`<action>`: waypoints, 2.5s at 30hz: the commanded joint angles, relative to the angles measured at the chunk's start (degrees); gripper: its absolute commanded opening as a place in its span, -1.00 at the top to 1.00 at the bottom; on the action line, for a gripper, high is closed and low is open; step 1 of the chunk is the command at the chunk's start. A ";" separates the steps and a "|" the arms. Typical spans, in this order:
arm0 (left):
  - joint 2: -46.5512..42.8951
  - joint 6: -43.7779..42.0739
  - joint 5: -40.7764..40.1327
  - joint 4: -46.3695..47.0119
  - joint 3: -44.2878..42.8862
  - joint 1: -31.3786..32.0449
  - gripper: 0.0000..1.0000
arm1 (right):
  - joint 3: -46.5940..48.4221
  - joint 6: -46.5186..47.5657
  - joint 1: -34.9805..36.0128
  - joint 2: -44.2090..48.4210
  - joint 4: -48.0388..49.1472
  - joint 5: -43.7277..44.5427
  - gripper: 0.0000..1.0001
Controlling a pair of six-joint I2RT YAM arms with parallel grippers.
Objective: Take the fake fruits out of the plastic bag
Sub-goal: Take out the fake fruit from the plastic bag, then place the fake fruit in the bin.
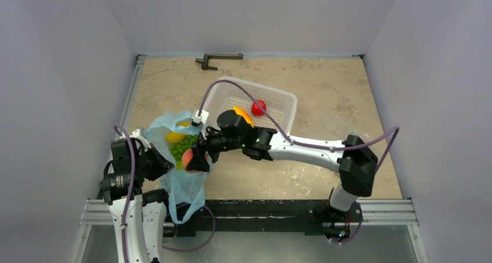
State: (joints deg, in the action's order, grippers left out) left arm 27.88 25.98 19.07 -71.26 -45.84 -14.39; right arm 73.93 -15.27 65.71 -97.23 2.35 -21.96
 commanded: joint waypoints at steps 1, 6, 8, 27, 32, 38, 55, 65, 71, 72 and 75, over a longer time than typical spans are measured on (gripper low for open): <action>-0.26 0.65 -0.09 1.39 0.18 -0.39 1.00 | 1.37 -1.76 -0.90 6.22 3.16 -4.70 1.00; -0.33 0.74 -0.26 1.39 0.23 -0.46 1.00 | -2.85 -3.10 -3.16 11.53 8.03 -14.04 1.00; -0.28 0.72 -0.32 1.38 0.22 -0.50 1.00 | -3.85 -0.25 -3.35 13.13 6.87 -14.11 1.00; -0.47 0.39 0.41 1.48 0.32 -0.46 1.00 | -5.84 -0.29 -17.29 10.83 -8.33 49.15 1.00; -0.37 0.30 0.48 1.49 0.31 -0.46 1.00 | -0.61 -0.25 -19.94 0.73 -15.64 53.87 1.00; -0.48 0.39 0.42 1.46 0.31 -0.43 1.00 | 0.51 -1.13 -22.30 -4.52 -15.91 52.36 0.85; -0.08 0.49 0.30 1.50 0.39 -0.45 1.00 | 1.86 -0.34 -23.35 -5.16 -17.71 45.92 -0.78; 0.20 0.22 0.60 1.57 0.37 -0.49 1.00 | -2.90 0.77 -21.33 5.36 -12.76 36.58 -0.78; 0.15 0.31 0.52 1.48 0.39 -0.50 1.00 | -12.19 0.47 -14.36 17.81 1.28 20.73 -0.76; 0.08 0.37 0.50 1.53 0.38 -0.54 1.00 | -13.17 -0.70 -13.16 19.14 2.82 18.28 -0.76; 0.14 0.39 0.43 1.55 0.39 -0.55 1.00 | -15.61 -5.58 -10.43 21.55 7.91 10.65 -0.74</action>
State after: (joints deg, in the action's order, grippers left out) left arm 27.79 25.98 19.09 -71.24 -45.74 -14.50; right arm 61.54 -15.81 52.40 -78.50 -0.75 2.28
